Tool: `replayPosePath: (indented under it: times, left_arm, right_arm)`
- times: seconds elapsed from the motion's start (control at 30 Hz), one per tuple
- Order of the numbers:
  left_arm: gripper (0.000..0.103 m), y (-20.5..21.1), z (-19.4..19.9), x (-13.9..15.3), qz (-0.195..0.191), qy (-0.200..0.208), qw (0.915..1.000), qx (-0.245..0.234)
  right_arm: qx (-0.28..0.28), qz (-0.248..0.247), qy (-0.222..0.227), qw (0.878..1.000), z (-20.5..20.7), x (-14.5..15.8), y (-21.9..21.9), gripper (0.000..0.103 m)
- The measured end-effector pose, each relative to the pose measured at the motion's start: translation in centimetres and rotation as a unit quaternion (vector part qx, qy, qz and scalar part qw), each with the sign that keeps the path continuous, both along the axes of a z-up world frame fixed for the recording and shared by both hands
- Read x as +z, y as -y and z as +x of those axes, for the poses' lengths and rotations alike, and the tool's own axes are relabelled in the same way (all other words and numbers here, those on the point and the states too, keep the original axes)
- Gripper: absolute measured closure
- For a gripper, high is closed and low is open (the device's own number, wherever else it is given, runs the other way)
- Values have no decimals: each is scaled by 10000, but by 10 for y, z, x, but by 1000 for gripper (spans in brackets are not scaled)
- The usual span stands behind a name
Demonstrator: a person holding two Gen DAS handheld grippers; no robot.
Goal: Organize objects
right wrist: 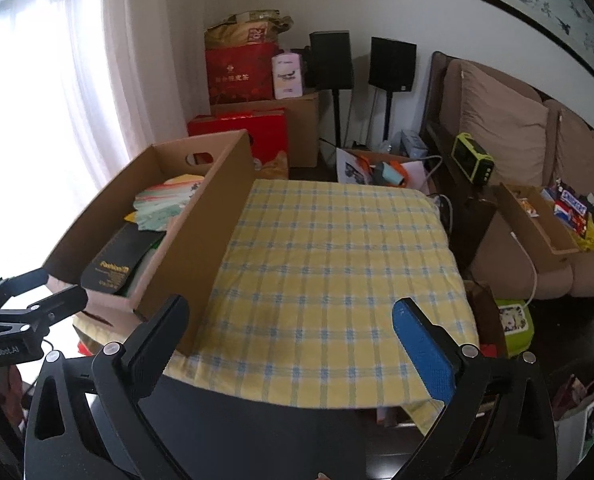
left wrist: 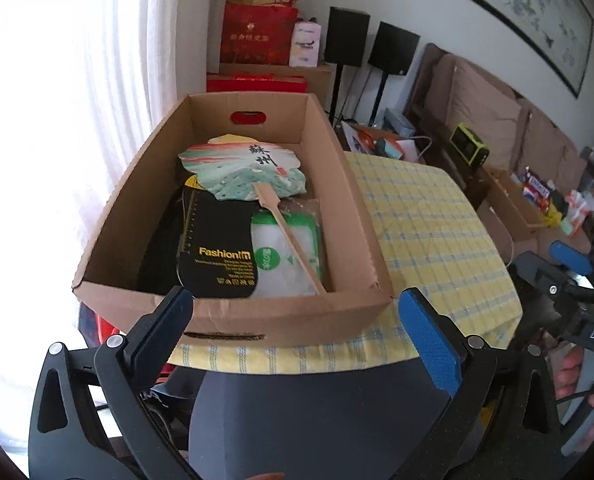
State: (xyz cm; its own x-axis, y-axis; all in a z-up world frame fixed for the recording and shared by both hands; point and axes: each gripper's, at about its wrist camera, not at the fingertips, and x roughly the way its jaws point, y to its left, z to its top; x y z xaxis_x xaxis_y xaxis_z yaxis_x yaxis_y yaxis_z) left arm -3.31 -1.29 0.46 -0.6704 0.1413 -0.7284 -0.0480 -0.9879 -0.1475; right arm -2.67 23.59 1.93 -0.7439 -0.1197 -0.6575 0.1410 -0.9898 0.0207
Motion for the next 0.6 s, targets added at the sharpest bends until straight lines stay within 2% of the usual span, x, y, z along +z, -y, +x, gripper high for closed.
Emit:
replayPosePath:
  times: [0.6]
  left_arm:
    - [0, -9, 32, 12, -2, -60, 9999, -152]
  right_arm:
    - [-288, 164, -94, 9994, 38, 0, -12, 0]
